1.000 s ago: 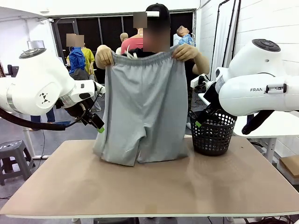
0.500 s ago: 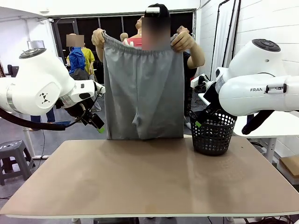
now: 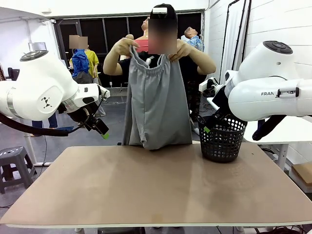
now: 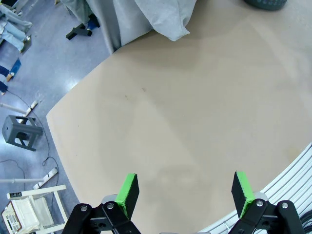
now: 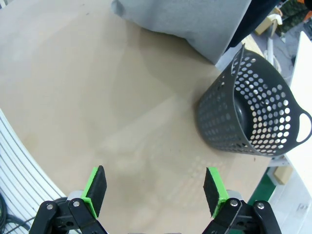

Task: Fold the training pants.
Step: Grab both ends of the Training pants handed by a person.

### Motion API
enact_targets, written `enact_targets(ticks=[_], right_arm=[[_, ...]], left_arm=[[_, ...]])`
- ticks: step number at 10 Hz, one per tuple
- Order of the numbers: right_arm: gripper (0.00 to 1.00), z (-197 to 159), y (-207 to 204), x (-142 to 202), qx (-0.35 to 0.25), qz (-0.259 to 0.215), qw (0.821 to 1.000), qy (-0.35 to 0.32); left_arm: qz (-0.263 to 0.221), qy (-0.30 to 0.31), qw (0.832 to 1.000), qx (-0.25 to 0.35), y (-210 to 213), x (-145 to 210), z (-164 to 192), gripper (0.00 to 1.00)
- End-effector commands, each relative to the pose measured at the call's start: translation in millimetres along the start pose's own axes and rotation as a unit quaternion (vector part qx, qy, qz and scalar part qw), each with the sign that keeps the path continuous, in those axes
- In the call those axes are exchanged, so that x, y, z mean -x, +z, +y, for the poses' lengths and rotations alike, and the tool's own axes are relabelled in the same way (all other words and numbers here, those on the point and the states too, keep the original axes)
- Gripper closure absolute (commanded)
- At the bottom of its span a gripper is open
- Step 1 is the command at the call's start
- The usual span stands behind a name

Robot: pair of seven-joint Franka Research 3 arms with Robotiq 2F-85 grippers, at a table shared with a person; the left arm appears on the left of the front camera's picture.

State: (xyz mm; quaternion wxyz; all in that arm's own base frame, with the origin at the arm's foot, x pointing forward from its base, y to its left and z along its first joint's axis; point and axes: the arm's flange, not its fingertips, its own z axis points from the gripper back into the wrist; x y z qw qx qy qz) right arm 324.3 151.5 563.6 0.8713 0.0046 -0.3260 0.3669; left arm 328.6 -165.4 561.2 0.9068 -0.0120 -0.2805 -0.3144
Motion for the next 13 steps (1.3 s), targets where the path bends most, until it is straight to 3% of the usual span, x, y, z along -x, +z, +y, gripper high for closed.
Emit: enact_targets(ticks=[1,13], right_arm=[[0.00,0.6,-1.8,-0.2,-0.007,-0.001,1.000,0.000],[0.00,0.6,-1.8,-0.2,-0.007,-0.001,1.000,0.000]], left_arm=[[0.000,0.001,1.000,0.001,-1.2,-0.2,1.2,0.00],[0.000,0.001,1.000,0.001,-1.2,-0.2,1.2,0.00]])
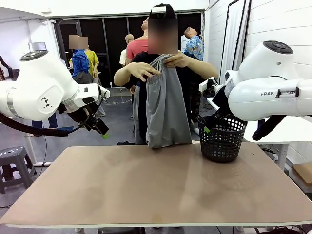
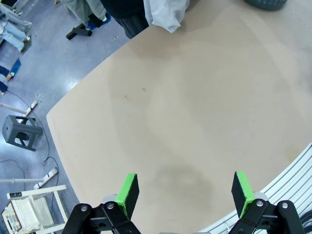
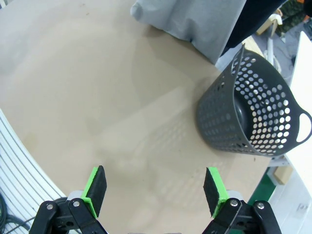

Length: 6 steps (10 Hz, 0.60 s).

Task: Fold the training pants.
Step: Grab both ends of the Training pants handed by a person.

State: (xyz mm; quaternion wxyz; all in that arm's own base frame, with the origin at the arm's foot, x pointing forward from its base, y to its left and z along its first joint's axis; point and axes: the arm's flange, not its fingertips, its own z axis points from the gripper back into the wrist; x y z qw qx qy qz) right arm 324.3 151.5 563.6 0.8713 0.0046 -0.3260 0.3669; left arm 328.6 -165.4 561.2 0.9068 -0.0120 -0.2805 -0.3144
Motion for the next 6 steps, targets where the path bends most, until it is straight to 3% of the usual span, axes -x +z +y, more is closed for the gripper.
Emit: enact_targets(ticks=[1,6], right_arm=[[0.00,0.6,-1.8,-0.1,-0.007,-0.001,1.000,0.000],[0.00,0.6,-1.8,-0.1,-0.007,-0.001,1.000,0.000]], left_arm=[[0.000,0.001,1.000,0.001,-1.2,-0.2,1.2,0.00],[0.000,0.001,1.000,0.001,-1.2,-0.2,1.2,0.00]])
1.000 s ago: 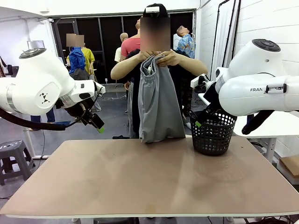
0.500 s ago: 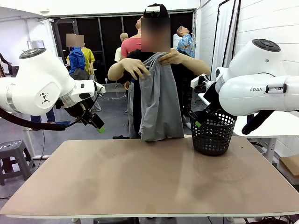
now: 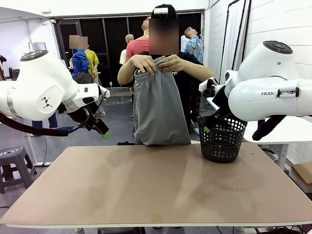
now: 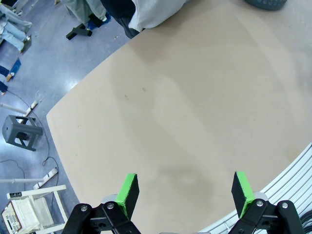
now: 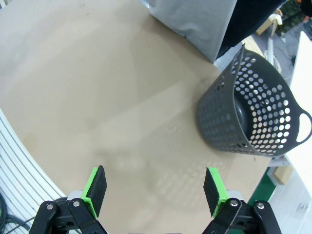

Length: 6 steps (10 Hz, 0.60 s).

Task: Fold the training pants.
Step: Grab both ends of the Training pants handed by a person.

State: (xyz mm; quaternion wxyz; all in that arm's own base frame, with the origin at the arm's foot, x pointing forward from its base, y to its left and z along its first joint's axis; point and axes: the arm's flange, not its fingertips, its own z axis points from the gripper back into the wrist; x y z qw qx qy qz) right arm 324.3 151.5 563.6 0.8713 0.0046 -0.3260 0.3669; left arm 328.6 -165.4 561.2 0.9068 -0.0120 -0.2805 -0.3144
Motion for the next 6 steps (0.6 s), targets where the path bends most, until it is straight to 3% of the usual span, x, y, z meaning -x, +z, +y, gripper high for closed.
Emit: enact_targets(ticks=[1,6], right_arm=[[0.00,0.6,-1.8,-0.1,-0.007,-0.001,1.000,0.000],[0.00,0.6,-1.8,-0.1,-0.007,-0.001,1.000,0.000]], left_arm=[[0.000,0.001,1.000,0.001,-1.2,-0.2,1.2,0.00],[0.000,0.001,1.000,0.001,-1.2,-0.2,1.2,0.00]])
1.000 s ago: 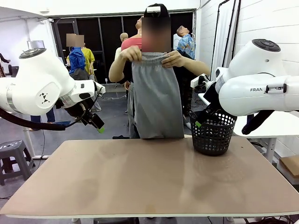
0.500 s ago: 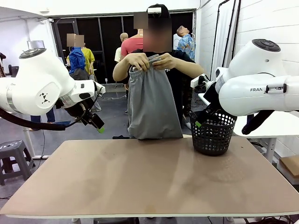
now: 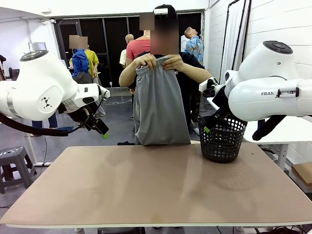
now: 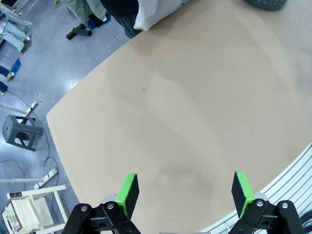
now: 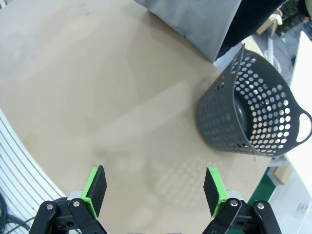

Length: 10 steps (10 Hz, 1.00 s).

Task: Fold the training pants.
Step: Grab both ends of the Training pants handed by a person.

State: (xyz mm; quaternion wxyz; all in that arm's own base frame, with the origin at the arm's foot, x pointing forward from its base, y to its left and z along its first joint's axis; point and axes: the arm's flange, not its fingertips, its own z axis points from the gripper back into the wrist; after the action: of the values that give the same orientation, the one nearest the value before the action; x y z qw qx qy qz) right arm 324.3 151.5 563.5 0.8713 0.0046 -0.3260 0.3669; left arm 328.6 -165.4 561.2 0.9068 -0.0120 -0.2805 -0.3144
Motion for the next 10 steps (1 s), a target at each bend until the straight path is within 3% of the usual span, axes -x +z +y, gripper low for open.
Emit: enact_targets(ticks=[1,10], right_arm=[[0.00,0.6,-1.8,-0.1,-0.007,-0.001,1.000,0.000],[0.00,0.6,-1.8,-0.1,-0.007,-0.001,1.000,0.000]], left_arm=[[0.000,0.001,1.000,0.001,-1.2,-0.2,1.2,0.00],[0.000,0.001,1.000,0.001,-1.2,-0.2,1.2,0.00]])
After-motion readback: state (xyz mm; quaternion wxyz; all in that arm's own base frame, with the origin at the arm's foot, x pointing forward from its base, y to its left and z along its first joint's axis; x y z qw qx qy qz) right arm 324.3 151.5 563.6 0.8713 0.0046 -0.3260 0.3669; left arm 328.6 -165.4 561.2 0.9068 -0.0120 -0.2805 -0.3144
